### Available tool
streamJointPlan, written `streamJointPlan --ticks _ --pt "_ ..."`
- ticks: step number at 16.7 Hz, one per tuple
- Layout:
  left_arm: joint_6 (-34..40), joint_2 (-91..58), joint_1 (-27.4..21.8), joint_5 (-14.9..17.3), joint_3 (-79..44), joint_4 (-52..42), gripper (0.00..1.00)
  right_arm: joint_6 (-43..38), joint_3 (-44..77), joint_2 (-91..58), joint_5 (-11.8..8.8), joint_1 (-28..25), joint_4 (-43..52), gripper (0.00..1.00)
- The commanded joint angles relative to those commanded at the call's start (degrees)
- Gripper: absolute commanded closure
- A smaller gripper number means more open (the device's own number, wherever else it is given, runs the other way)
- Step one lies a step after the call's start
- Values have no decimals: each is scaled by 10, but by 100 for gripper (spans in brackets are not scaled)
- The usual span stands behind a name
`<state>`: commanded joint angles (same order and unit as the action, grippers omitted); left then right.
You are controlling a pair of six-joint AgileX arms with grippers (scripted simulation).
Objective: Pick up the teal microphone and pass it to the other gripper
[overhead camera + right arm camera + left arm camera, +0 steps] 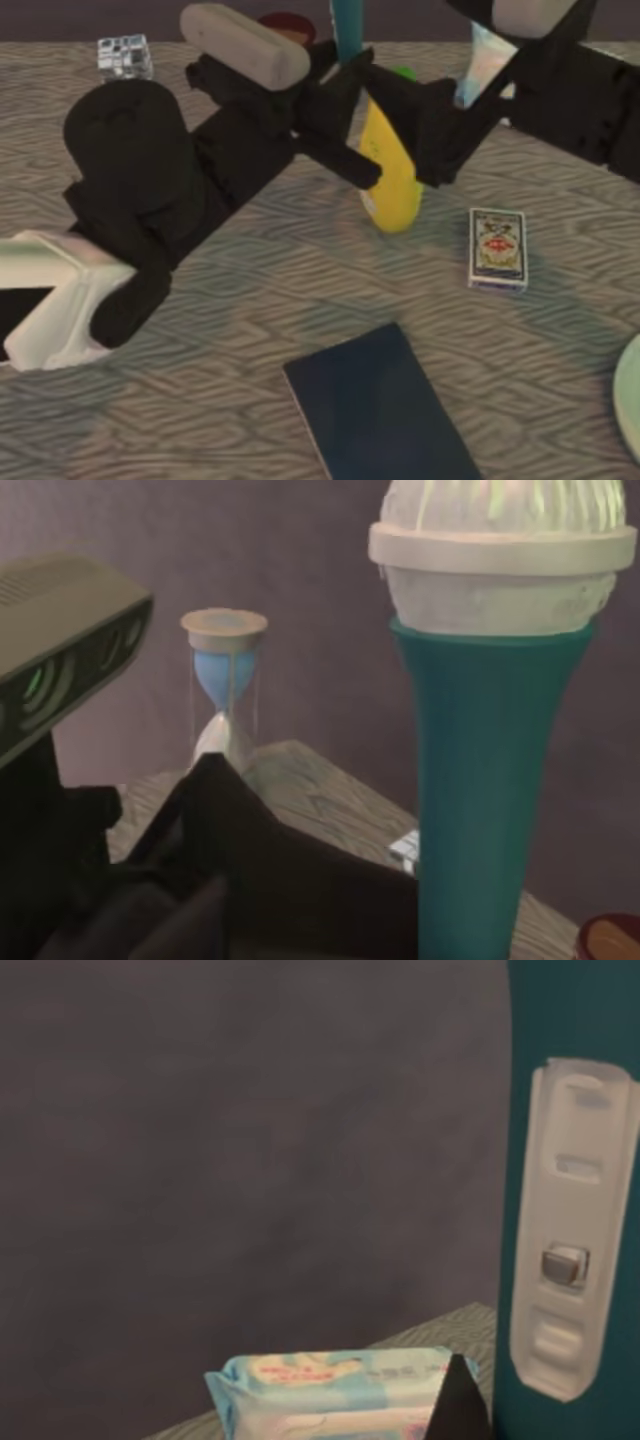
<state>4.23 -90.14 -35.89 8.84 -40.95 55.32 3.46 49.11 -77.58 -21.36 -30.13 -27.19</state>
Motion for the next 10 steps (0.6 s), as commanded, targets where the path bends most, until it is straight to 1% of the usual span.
streamJointPlan --ticks 4,6,10 --pt "0 0 0 0 0 0 100 -1 86 -113 33 -31 -20 0" --pt "0 0 0 0 0 0 100 -1 113 -144 44 -42 -26 0" --pt "0 0 0 0 0 0 100 -1 120 -151 47 -45 -27 0"
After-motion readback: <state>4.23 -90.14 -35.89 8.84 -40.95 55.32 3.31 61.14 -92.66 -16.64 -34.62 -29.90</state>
